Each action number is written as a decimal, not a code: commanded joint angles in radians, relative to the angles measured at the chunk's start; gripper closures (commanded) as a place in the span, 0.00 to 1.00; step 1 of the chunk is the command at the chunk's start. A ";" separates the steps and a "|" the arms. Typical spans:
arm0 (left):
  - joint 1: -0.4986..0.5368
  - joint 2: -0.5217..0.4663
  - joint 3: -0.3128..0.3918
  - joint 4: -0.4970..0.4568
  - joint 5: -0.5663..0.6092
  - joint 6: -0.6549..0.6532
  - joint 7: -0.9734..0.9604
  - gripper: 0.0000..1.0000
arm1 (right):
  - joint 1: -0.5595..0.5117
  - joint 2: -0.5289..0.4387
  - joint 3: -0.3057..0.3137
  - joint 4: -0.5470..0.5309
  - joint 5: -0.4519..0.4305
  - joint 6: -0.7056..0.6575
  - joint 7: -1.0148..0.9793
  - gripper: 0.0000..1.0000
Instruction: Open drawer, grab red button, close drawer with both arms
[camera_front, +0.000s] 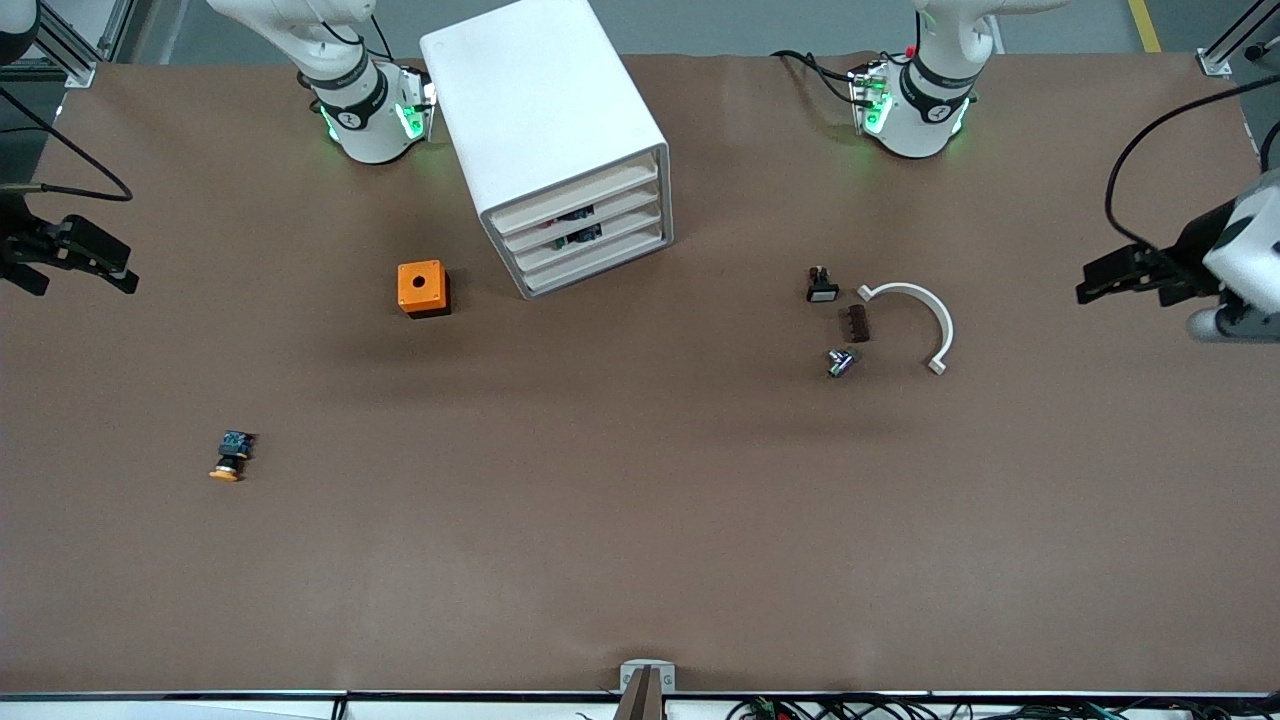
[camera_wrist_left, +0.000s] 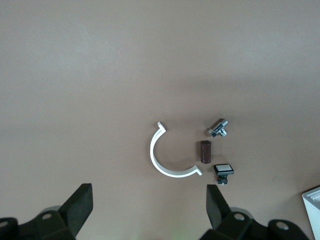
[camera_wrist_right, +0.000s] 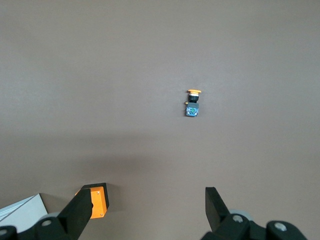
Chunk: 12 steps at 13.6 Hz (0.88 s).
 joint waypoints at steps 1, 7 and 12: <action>-0.028 0.058 -0.023 0.017 0.022 -0.009 -0.072 0.00 | -0.013 0.003 0.010 0.012 -0.015 -0.010 -0.012 0.00; -0.113 0.172 -0.069 0.026 0.003 -0.043 -0.367 0.00 | -0.013 0.003 0.010 0.012 -0.015 -0.008 -0.012 0.00; -0.162 0.334 -0.099 0.143 -0.237 -0.160 -0.732 0.00 | -0.027 0.003 0.010 0.010 -0.013 -0.010 -0.013 0.00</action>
